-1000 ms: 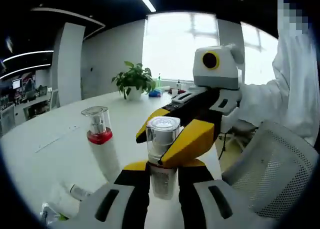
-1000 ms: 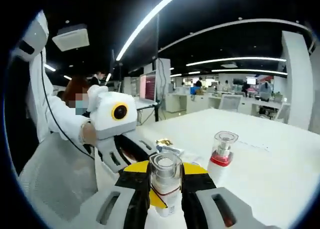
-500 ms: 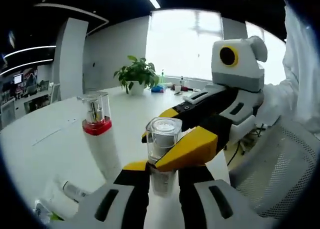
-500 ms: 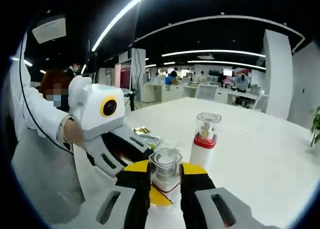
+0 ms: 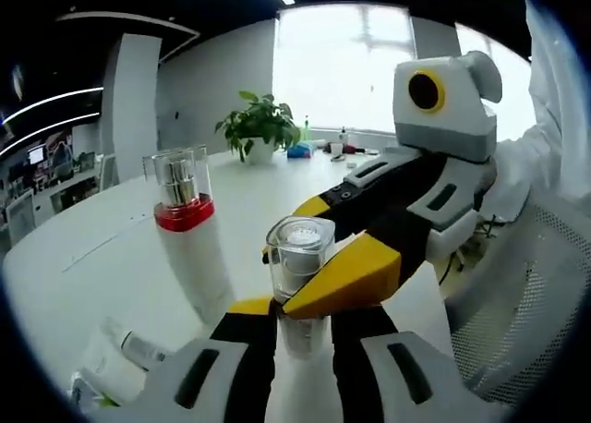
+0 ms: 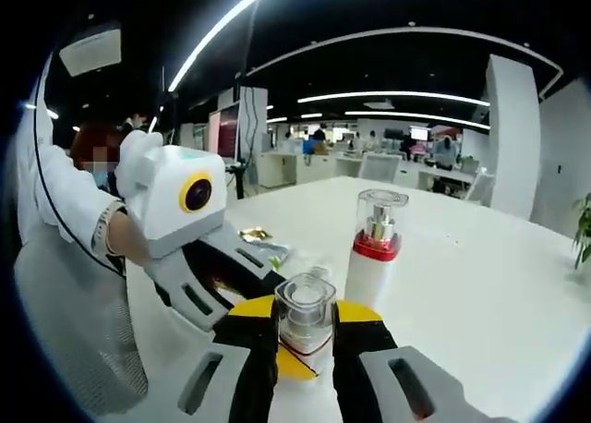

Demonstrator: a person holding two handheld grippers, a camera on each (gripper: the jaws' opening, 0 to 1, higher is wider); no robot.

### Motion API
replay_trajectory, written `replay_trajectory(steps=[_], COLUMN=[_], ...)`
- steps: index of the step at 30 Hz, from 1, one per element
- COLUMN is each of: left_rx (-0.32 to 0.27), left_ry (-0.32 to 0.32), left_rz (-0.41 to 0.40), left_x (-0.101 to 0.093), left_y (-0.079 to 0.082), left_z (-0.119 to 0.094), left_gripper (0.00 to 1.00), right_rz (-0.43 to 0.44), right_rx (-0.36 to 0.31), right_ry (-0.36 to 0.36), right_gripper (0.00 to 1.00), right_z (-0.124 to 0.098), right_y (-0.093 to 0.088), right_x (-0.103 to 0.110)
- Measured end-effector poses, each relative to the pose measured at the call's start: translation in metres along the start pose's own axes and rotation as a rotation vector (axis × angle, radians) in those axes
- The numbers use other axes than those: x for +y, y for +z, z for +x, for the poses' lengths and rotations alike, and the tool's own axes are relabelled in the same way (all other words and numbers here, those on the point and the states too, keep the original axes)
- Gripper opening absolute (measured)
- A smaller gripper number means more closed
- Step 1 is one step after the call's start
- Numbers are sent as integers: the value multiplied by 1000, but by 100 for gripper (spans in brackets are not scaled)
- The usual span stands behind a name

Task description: Arrange the skincare products in the storage area until every visible bottle or jar stands upright without overlapping.

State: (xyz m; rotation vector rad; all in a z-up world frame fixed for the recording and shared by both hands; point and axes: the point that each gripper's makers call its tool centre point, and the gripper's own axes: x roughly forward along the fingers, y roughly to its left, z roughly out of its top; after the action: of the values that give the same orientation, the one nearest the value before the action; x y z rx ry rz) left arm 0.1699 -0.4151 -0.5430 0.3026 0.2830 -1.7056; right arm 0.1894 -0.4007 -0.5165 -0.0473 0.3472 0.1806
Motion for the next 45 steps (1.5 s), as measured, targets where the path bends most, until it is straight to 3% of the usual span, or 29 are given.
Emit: replay_trajectory(steps=[14, 22, 40, 45], left_rx=[59, 94, 88, 85], left_ry=[61, 100, 96, 98], left_rz=[26, 0, 30, 34], left_x=[12, 12, 13, 14], left_y=[-16, -24, -19, -18], left_z=[2, -1, 0, 1], left_gripper=[24, 21, 20, 19], right_rz=[-7, -41, -20, -3], right_rx=[-19, -11, -13, -4], right_ry=[1, -7, -25, -11], right_gripper=[12, 13, 15, 21], right_z=[5, 8, 4, 6], right_y=[-3, -2, -4, -6], right_x=[-2, -4, -9, -8])
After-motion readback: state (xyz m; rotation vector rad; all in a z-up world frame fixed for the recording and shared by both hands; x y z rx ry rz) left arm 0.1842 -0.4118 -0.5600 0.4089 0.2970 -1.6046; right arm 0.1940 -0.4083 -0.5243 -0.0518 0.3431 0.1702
